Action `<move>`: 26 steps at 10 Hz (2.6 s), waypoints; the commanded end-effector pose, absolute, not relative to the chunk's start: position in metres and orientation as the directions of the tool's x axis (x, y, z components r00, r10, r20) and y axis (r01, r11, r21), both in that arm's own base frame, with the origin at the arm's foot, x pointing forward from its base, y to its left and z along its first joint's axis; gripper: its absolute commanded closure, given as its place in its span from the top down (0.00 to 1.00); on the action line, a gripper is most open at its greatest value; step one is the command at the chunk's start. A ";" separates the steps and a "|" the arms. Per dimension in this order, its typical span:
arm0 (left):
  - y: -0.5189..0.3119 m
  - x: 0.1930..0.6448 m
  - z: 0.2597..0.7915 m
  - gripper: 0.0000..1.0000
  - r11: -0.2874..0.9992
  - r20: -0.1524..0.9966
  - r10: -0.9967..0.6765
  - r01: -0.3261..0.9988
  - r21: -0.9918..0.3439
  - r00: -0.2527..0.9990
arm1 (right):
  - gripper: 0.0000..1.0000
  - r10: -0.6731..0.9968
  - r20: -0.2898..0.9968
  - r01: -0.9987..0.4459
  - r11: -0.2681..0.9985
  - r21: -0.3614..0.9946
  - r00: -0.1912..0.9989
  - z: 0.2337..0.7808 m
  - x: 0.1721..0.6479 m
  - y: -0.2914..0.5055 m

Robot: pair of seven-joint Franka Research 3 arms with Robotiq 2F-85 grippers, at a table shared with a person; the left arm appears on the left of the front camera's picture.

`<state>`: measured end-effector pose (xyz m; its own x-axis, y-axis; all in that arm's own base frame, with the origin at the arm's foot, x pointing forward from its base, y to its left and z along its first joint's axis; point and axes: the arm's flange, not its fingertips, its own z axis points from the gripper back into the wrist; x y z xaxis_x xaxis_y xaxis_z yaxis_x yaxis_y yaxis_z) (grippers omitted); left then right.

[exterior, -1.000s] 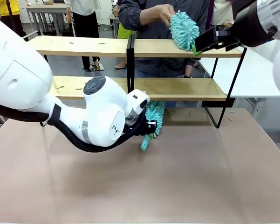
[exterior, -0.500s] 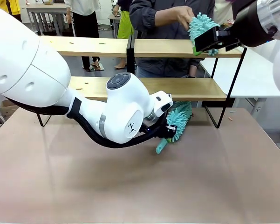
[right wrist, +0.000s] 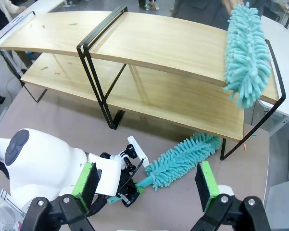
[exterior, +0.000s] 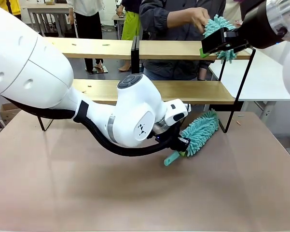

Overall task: Clean the shelves.
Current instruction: Clean a randomly selected level of the Shelf with the Duster.

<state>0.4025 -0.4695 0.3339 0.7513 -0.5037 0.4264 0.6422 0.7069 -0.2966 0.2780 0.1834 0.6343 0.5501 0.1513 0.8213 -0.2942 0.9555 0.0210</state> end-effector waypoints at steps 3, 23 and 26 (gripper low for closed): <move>-0.448 0.421 0.338 0.13 0.711 0.397 -0.510 0.633 -0.305 0.763 | 1.00 0.149 0.820 -0.296 0.955 0.025 0.552 0.635 0.278 0.184; -0.269 0.366 0.412 0.13 0.077 0.472 -0.777 0.808 -0.584 0.416 | 1.00 0.149 0.820 -0.296 0.955 0.025 0.552 0.635 0.278 0.184; -0.162 0.371 0.422 0.13 0.446 0.529 -0.448 0.693 -0.566 0.721 | 1.00 0.149 0.820 -0.296 0.955 0.025 0.552 0.635 0.278 0.184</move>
<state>0.3815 -0.1959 0.4148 0.6174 -0.6117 0.4946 0.7639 0.3160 -0.5627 0.2781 0.1833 0.6342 0.5505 0.1511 0.8211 -0.2939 0.9556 0.0212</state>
